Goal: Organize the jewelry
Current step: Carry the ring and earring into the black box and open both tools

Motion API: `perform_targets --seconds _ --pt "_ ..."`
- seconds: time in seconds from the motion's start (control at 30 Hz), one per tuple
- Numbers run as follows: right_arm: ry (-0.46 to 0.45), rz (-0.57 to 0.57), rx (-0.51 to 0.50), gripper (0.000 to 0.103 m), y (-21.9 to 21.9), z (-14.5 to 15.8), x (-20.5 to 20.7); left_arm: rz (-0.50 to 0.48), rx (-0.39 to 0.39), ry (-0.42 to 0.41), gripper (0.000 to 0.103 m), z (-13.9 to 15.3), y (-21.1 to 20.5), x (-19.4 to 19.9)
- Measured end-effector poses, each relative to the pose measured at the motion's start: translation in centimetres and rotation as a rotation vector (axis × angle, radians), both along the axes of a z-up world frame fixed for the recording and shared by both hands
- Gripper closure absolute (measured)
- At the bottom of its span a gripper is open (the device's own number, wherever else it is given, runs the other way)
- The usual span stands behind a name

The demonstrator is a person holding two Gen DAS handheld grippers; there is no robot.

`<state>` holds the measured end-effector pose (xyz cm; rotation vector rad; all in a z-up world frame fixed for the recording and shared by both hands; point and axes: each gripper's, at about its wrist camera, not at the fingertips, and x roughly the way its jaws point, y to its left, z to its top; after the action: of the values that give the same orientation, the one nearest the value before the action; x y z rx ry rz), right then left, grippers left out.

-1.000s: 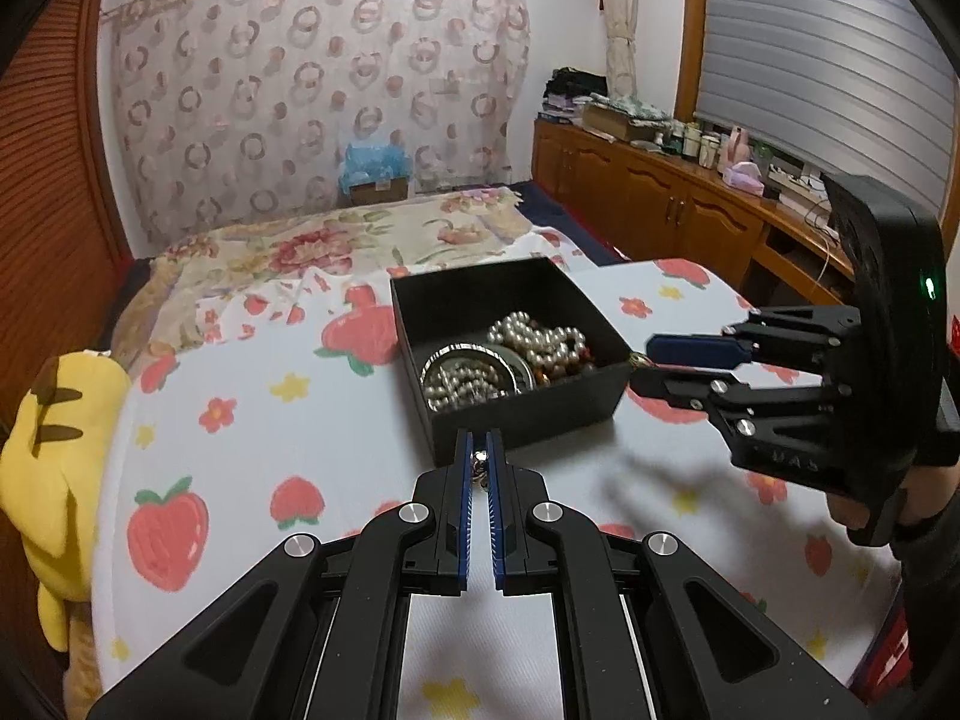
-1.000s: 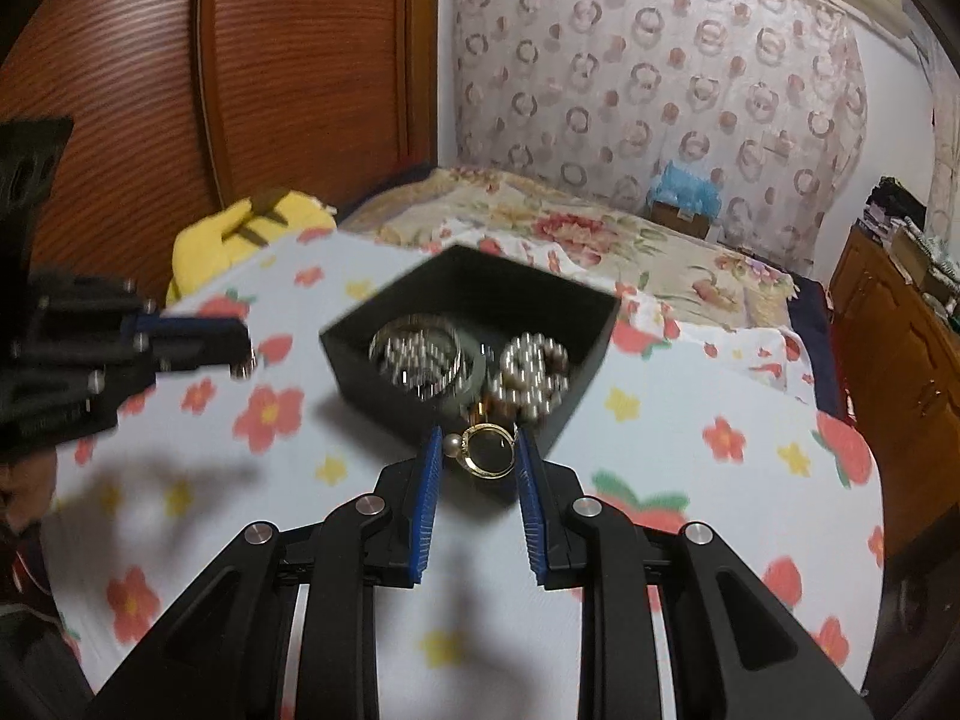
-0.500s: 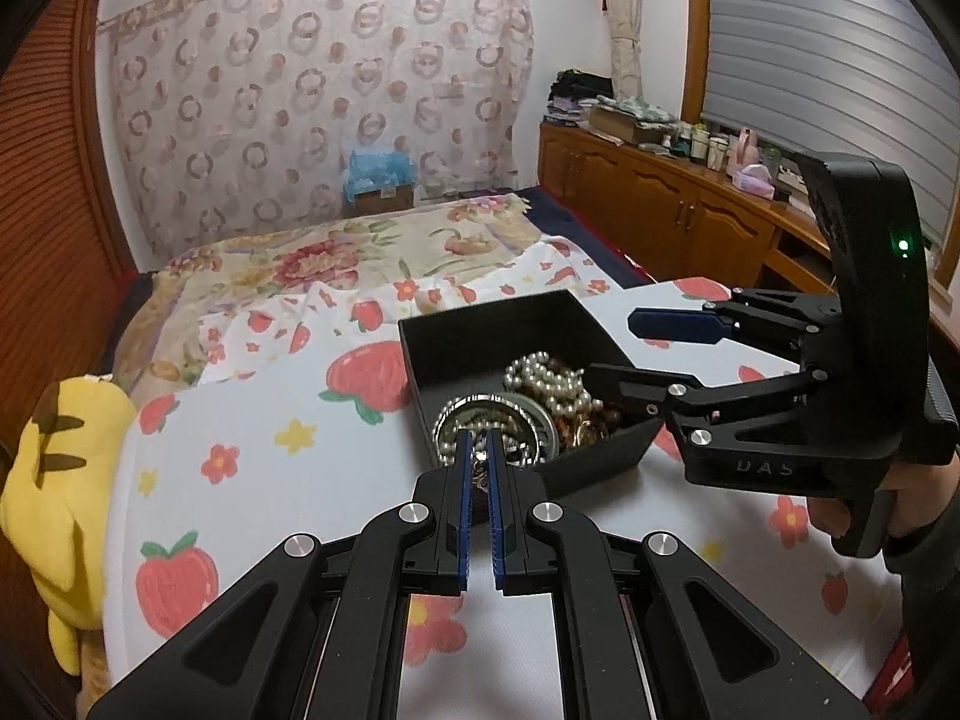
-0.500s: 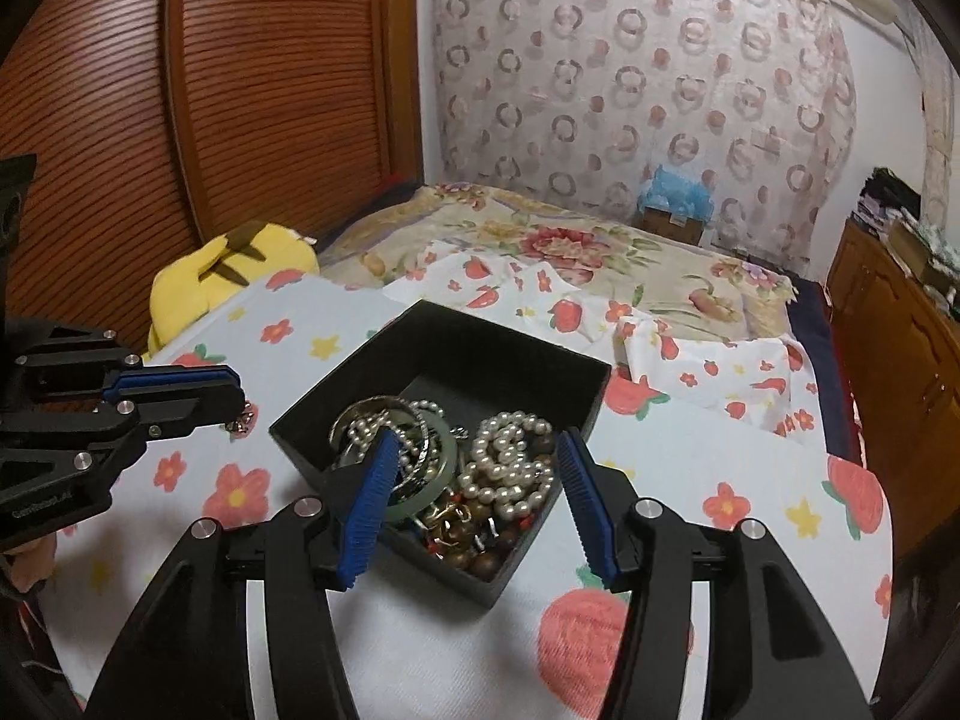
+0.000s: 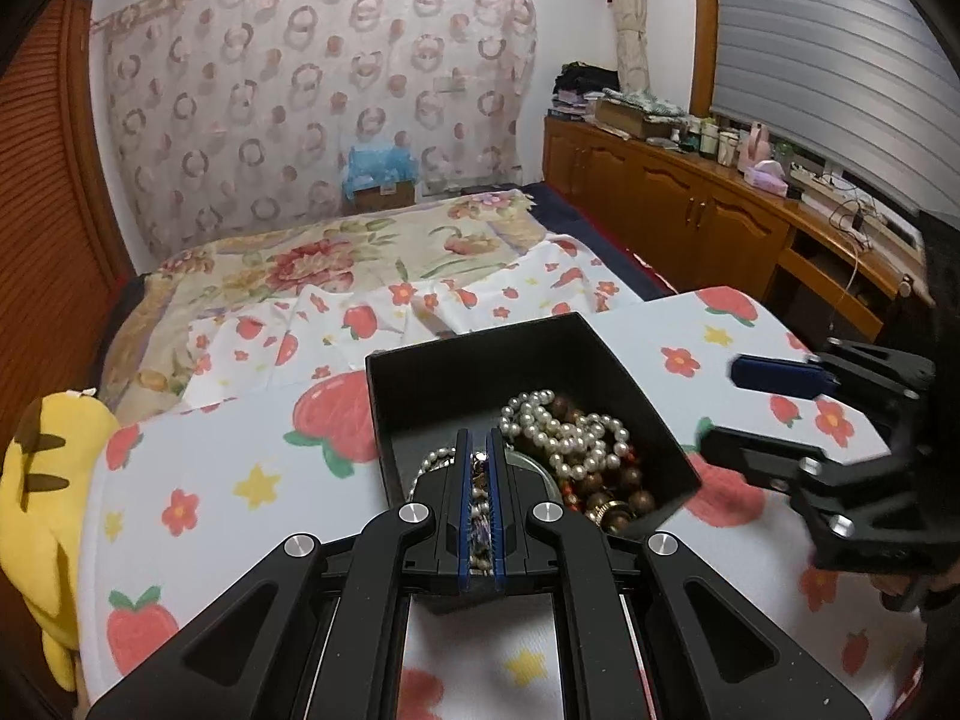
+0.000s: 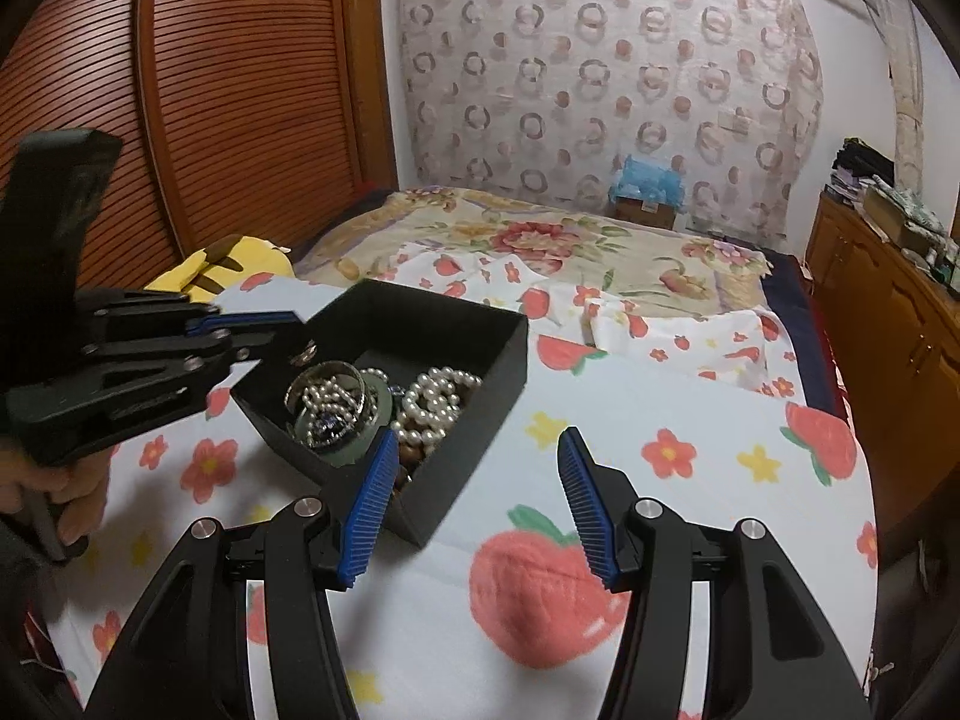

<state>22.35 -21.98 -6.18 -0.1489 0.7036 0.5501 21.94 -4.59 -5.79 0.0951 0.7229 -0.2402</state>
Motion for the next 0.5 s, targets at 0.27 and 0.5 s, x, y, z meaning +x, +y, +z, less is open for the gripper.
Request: perform_targets --seconds 0.27,0.5 --pt "0.006 -0.002 0.011 0.045 -1.0 -0.3 -1.0 0.059 0.001 0.007 0.099 0.4 0.2 2.2" --pt "-0.001 0.003 0.019 0.045 -1.2 -0.2 -1.9 0.063 -0.005 -0.006 0.099 1.3 0.2 2.5"
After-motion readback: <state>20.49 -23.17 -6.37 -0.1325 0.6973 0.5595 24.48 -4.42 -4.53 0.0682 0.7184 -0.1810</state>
